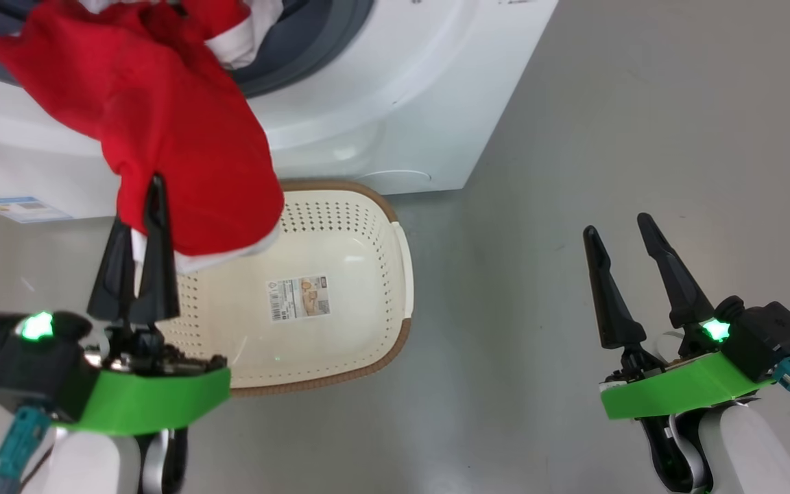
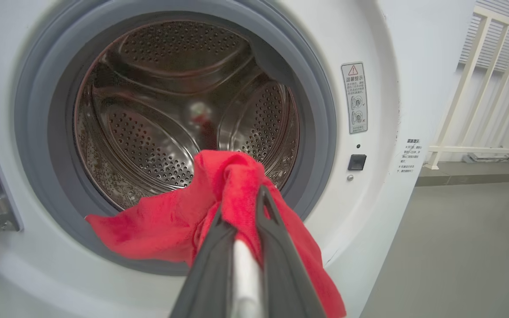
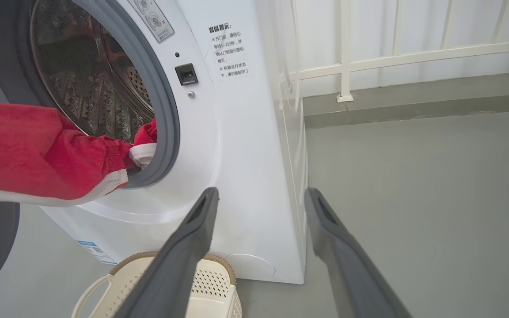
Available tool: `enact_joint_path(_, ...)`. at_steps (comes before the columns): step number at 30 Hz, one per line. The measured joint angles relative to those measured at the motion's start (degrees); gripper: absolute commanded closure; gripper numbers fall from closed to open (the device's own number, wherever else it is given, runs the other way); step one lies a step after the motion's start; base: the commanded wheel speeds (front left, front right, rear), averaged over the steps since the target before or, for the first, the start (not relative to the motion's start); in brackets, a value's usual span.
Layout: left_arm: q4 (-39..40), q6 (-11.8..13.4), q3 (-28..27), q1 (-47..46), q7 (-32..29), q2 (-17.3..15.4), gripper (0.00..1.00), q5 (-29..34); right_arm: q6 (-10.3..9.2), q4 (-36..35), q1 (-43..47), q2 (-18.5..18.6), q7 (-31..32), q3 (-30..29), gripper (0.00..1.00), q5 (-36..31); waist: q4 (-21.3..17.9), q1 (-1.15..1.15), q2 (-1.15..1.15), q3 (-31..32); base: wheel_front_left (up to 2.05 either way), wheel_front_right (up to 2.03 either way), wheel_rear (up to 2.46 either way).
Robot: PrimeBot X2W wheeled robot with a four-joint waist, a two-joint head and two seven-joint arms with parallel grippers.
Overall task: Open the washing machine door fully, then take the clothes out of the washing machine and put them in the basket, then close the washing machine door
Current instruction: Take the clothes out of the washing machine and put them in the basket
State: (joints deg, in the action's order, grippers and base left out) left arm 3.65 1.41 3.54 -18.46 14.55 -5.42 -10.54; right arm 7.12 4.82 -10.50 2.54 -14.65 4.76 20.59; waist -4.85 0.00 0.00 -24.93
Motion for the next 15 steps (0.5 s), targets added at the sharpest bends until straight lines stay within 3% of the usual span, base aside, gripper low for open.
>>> enact_joint_path(7, 0.7, 0.1, 0.6, 3.7, 0.0, 0.9, 1.0, -0.2, 0.0, -0.6, 0.9, 0.0, 0.0, -0.1, 0.0, 0.0, 0.8, 0.0, 0.0, 0.0, 0.0, 0.0, 0.0)
enact_joint_path(15, -8.1, -0.2, 1.0, 4.1, 0.2, 1.6, 1.0, -1.9, 0.0, -1.1, 0.9, 0.0, 0.0, 0.2, 0.0, 0.0, 0.7, 0.0, 0.0, -2.1, 0.0, 0.0, 0.0)
